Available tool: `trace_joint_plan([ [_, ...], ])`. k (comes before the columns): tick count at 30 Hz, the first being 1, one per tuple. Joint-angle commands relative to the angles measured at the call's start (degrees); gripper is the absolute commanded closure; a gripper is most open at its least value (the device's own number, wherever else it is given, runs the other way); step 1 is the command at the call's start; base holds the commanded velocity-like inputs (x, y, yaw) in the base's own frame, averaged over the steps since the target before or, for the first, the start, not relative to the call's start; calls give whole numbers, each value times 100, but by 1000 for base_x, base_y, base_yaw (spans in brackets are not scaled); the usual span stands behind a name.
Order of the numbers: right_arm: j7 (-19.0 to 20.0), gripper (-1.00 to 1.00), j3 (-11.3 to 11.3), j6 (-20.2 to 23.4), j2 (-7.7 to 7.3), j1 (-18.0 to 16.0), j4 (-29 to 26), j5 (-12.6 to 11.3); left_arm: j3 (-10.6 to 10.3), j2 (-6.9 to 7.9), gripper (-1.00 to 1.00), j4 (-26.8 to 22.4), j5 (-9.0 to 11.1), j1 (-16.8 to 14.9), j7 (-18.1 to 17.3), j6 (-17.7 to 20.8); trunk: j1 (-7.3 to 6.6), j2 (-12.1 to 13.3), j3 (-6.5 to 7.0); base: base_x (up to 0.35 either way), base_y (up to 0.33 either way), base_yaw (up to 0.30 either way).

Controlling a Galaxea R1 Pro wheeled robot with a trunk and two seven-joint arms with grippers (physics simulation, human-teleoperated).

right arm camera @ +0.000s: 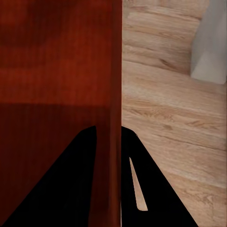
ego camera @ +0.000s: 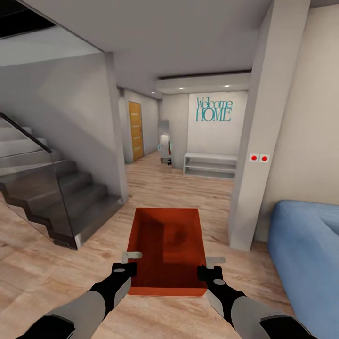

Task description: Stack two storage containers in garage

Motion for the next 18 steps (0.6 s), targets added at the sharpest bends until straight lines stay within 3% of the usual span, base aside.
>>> trace_joint_plan([
  [1,-52,100,122,-22,-17,-3,129,-72,80,38,100,-33,-102,-8,61,31,4,-5,-7,324,0,0],
  [18,-141,100,116,-22,-14,-3,129,-125,80,50,100,-33,-102,-8,61,31,4,-5,-7,324,0,0],
])
